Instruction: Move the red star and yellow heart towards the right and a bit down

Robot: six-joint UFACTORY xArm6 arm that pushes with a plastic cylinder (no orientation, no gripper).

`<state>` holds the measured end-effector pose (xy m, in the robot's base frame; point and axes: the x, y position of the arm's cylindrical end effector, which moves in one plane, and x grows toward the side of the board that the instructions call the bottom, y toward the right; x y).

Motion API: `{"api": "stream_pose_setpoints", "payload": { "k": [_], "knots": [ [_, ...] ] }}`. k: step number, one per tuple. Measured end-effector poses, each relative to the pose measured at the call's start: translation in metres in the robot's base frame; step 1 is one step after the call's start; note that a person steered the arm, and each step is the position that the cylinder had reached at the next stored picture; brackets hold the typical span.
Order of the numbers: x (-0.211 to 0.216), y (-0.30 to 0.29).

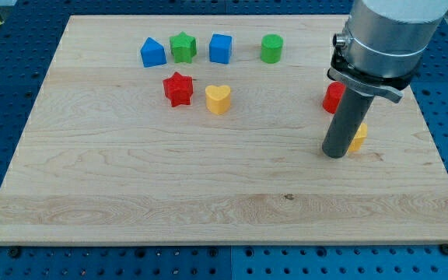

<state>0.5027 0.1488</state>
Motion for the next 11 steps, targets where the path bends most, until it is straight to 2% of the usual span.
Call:
{"api": "stream_pose_setpoints", "payload": {
  "k": [1,3,4,5,6,7,9,11],
  "knots": [
    [0.0,-0.001],
    [-0.001,-0.146],
    [-0.02,-0.233],
    [-0.063,-0.295],
    [-0.095,-0.325],
    [-0.098,-0.322],
    [-0.128,-0.274],
    [-0.112,-0.242]
  ]
}}
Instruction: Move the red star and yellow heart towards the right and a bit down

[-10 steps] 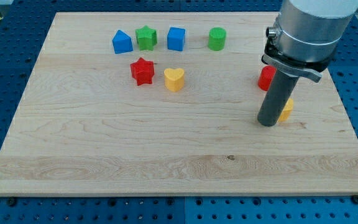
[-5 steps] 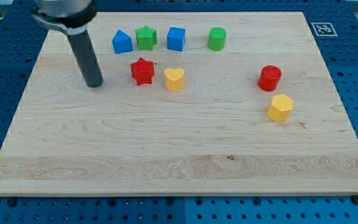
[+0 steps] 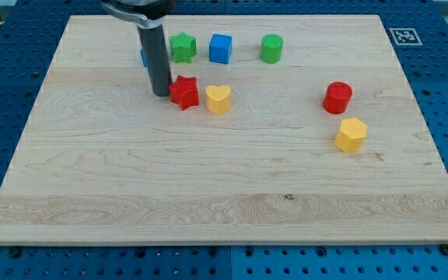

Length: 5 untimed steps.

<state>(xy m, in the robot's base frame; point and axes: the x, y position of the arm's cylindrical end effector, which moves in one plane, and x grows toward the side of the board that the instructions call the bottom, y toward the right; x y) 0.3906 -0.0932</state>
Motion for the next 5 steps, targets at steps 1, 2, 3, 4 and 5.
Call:
{"api": "stream_pose_setpoints", "payload": {
  "k": [1,2,3,4,5],
  "knots": [
    [0.002,0.033],
    [0.002,0.063],
    [0.005,0.092],
    [0.016,0.109],
    [0.024,0.115]
  ]
}}
